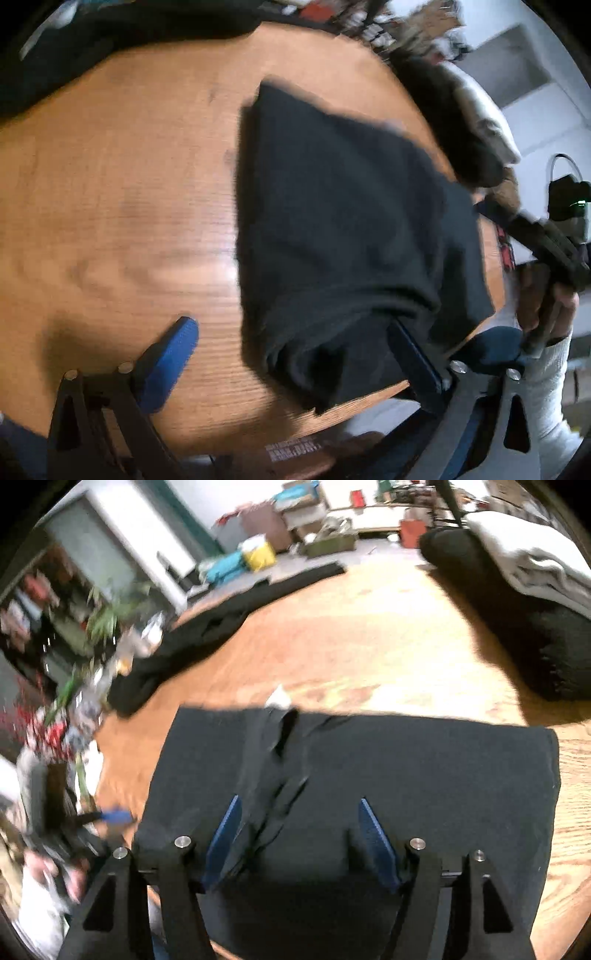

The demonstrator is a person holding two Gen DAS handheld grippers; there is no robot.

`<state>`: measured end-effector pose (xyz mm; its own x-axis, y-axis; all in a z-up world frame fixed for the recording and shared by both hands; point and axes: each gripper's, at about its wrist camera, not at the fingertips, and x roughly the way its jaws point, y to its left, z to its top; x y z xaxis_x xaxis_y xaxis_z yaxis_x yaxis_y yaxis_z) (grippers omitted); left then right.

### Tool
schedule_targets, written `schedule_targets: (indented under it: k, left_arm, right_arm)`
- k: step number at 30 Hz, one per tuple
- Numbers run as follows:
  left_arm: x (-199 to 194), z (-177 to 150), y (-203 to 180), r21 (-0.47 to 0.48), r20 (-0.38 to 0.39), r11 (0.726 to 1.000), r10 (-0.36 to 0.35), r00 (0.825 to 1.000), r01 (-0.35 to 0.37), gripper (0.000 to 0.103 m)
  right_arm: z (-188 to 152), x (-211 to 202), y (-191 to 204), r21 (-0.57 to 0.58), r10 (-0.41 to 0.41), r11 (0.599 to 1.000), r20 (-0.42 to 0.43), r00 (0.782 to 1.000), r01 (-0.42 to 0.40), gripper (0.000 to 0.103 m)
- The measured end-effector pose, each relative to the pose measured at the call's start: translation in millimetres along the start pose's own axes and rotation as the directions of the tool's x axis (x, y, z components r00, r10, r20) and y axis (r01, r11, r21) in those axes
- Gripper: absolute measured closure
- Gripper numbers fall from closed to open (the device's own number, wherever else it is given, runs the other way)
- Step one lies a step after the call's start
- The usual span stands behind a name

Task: Fold clothes

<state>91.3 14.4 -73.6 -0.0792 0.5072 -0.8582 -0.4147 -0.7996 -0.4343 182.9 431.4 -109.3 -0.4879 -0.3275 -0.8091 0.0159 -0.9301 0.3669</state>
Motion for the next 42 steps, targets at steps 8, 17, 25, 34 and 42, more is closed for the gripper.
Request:
schedule_targets:
  k: [8, 17, 25, 34, 42]
  left_arm:
    - [-15.2, -5.4, 13.6, -0.109, -0.050, 0.994, -0.027, 0.998, 0.022, 0.079]
    - [-46.1, 81.0, 21.8, -0.166, 0.128, 0.973, -0.141, 0.982, 0.161, 0.021]
    - [25.7, 142.0, 16.8, -0.140, 0.017, 0.981, -0.136, 0.991, 0.137, 0.023]
    - [31.0, 136.4, 4.1, -0.005, 0.022, 0.999, -0.048, 0.999, 0.048, 0.096]
    - [-6.1, 122.8, 51.6, -0.162, 0.092, 0.975, -0.140, 0.986, 0.153, 0.035]
  right_arm:
    - [4.6, -16.7, -45.4, 0.136, 0.058, 0.989, 0.038, 0.998, -0.063, 0.026]
    - [2.7, -45.5, -71.9, 0.272, 0.159, 0.943, 0.135, 0.978, -0.191, 0.019]
    - [-4.0, -30.3, -82.4, 0.268, 0.103, 0.955, 0.099, 0.990, -0.126, 0.019]
    - [-8.4, -50.0, -125.1, 0.309, 0.029, 0.949, 0.114, 0.993, -0.064, 0.019]
    - [-21.9, -50.8, -170.1, 0.354, -0.052, 0.934, -0.007, 0.999, 0.051, 0.019]
